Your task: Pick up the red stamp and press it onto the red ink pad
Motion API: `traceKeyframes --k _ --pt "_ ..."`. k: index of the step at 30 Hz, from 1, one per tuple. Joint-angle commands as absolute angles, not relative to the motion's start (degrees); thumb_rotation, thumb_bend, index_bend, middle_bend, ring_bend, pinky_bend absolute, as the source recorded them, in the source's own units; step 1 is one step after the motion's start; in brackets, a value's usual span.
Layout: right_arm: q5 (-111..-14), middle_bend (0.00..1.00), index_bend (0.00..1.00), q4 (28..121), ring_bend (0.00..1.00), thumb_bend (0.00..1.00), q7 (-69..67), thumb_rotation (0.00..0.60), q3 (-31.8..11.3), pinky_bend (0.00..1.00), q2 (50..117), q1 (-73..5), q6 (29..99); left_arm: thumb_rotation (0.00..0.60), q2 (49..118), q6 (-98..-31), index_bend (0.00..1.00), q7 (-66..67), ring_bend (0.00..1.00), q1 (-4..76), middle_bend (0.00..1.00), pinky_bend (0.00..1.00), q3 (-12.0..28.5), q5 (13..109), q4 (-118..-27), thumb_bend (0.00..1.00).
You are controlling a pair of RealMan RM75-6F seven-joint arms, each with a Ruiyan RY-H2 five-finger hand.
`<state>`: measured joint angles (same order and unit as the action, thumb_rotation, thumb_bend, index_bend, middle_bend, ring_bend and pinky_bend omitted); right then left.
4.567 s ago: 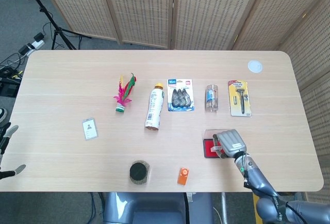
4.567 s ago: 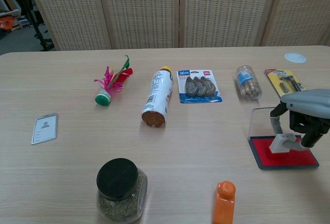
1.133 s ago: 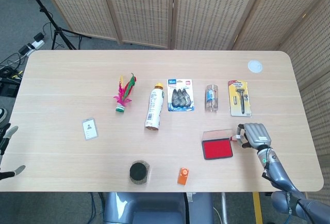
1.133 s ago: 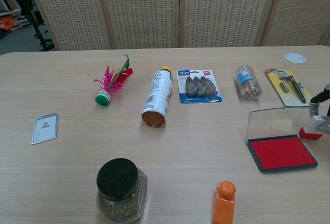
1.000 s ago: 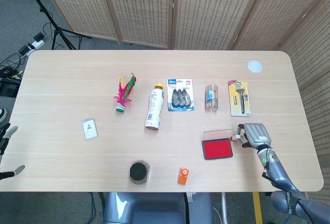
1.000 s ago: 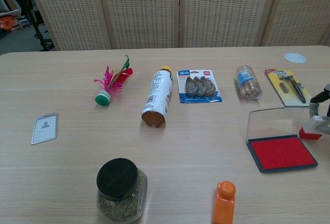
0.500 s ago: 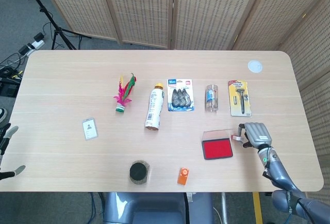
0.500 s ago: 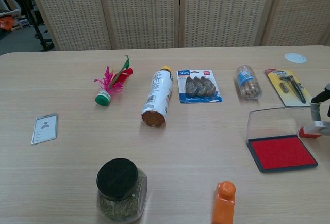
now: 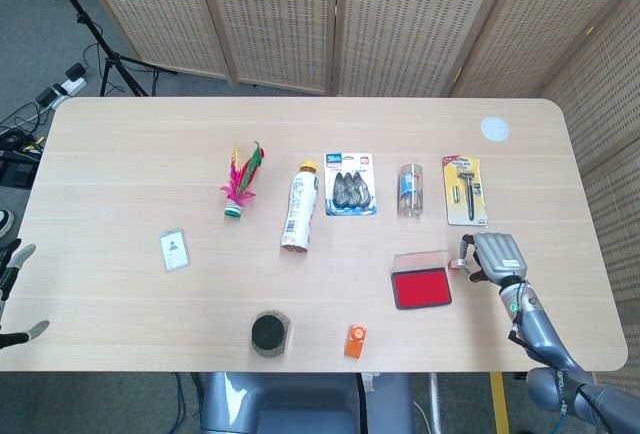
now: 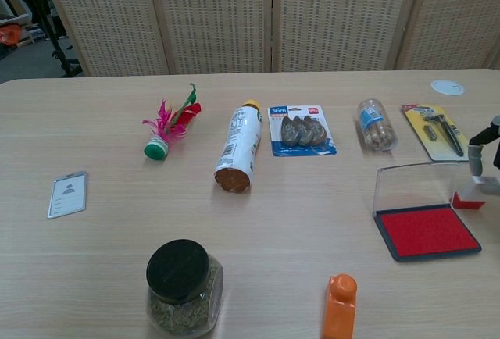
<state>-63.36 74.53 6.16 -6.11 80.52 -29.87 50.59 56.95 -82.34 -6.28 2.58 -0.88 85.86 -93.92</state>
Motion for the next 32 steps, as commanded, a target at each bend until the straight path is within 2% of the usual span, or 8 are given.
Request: traceKeyframes --k 1,13,18,21,23,24,26,32 --pt "-63.14 0.95 0.51 74.57 1.00 0.31 6.52 0.600 -6.28 1.00 80.49 -29.86 50.64 0.600 56.93 -82.36 0.00 -6.36 0.00 2.59 0.00 0.00 -0.89 85.93 -93.88 0.01" --pt "-65.80 0.92 0.47 80.31 1.00 0.31 6.23 0.600 -6.34 1.00 76.60 -28.54 53.66 0.600 57.02 -82.21 0.00 -6.09 0.00 2.65 0.00 0.00 -0.80 85.67 -93.91 0.01" --pt "-71.03 0.75 0.35 88.86 0.91 0.24 3.70 0.600 -6.23 1.00 70.22 -25.73 59.87 0.600 56.96 -82.72 0.00 -6.22 0.00 2.46 0.00 0.00 -0.87 86.05 -94.02 0.01" --pt "-78.15 0.42 0.13 93.65 0.49 0.06 -0.40 0.600 -4.47 0.78 65.29 -22.02 66.63 0.600 56.74 -83.72 0.00 -6.92 0.00 2.08 0.00 0.00 -0.93 86.69 -93.99 0.01" --pt "-83.03 0.11 0.01 93.24 0.11 0.00 -2.31 0.600 -3.00 0.46 63.88 -19.94 70.95 0.600 56.75 -84.30 0.00 -7.21 0.00 1.88 0.00 0.00 -0.94 87.06 -93.80 0.01" --pt "-84.82 0.05 0.00 92.59 0.04 0.00 -2.78 0.600 -2.60 0.37 63.86 -19.03 73.14 0.600 56.79 -84.64 0.00 -7.29 0.00 1.76 0.00 0.00 -0.92 87.19 -93.73 0.01" --pt "-89.26 0.00 0.00 90.46 0.00 0.00 -4.75 0.600 -1.63 0.19 64.37 -17.12 78.23 0.600 57.03 -85.70 0.00 -7.09 0.00 1.41 0.00 0.00 -0.72 87.39 -93.55 0.01" --pt "-94.57 0.00 0.00 84.65 0.00 0.00 -4.53 0.600 -0.85 0.06 67.41 -12.52 88.87 0.600 58.45 -89.76 0.00 -5.69 0.00 0.01 0.00 0.00 0.32 87.54 -92.92 0.01"
